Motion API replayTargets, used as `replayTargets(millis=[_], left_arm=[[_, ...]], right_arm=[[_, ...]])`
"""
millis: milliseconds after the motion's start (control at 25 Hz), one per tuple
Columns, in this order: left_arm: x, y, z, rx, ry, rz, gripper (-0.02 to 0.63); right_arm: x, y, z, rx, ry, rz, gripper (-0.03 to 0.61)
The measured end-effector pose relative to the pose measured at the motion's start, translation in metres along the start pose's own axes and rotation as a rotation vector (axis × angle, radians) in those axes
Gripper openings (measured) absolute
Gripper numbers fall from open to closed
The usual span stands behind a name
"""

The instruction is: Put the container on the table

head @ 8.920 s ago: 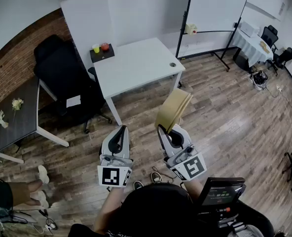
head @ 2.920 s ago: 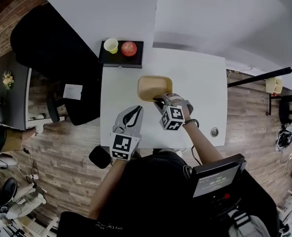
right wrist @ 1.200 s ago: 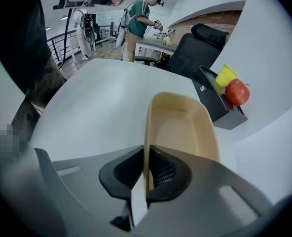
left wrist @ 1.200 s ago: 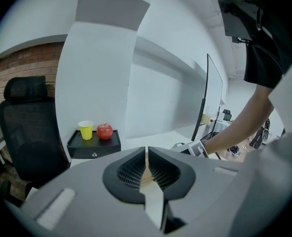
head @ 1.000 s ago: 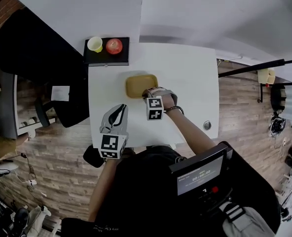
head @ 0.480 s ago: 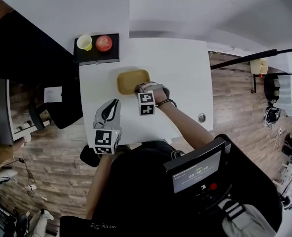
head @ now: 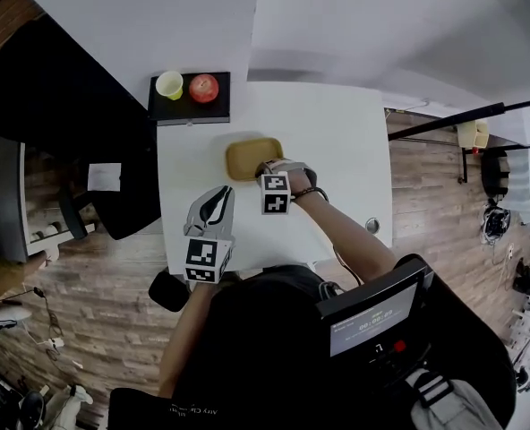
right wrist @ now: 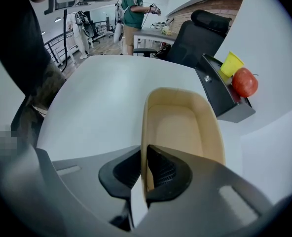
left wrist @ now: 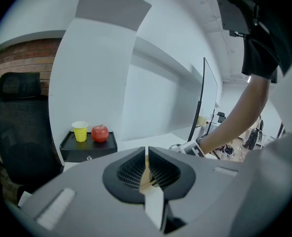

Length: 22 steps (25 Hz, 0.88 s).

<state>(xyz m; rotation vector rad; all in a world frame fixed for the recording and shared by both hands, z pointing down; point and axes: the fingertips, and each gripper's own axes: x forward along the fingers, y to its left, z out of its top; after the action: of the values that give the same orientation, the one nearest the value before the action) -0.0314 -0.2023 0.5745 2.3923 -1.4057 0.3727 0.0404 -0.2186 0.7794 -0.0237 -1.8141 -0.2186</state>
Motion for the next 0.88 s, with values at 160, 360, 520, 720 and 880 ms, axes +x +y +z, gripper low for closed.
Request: replayTargets(millis=[160,360,520,720,880], left_arm=[[0.0,0.004,-0.004,0.003,0.006,-0.007,0.02],[0.001,0.009,-0.012,0.011,0.028,-0.023,0.021],[0.004,0.01,-0.016,0.024,0.047,-0.047,0.021],[0.009,0.01,-0.015,0.043,0.064,-0.076,0.025],[0.014,0.02,-0.019,0.03,0.076,-0.077,0.035]], right_arm=[[0.001,-0.001,0.0,0.01,0.009,-0.002,0.037],[0.004,-0.002,0.001,0.017,0.03,-0.011,0.051],[0.005,-0.002,0.002,0.021,0.03,-0.013,0.052],[0.002,-0.001,0.005,0.089,0.008,0.004,0.107],[-0.02,-0.007,0.01,0.238,-0.105,-0.058,0.216]])
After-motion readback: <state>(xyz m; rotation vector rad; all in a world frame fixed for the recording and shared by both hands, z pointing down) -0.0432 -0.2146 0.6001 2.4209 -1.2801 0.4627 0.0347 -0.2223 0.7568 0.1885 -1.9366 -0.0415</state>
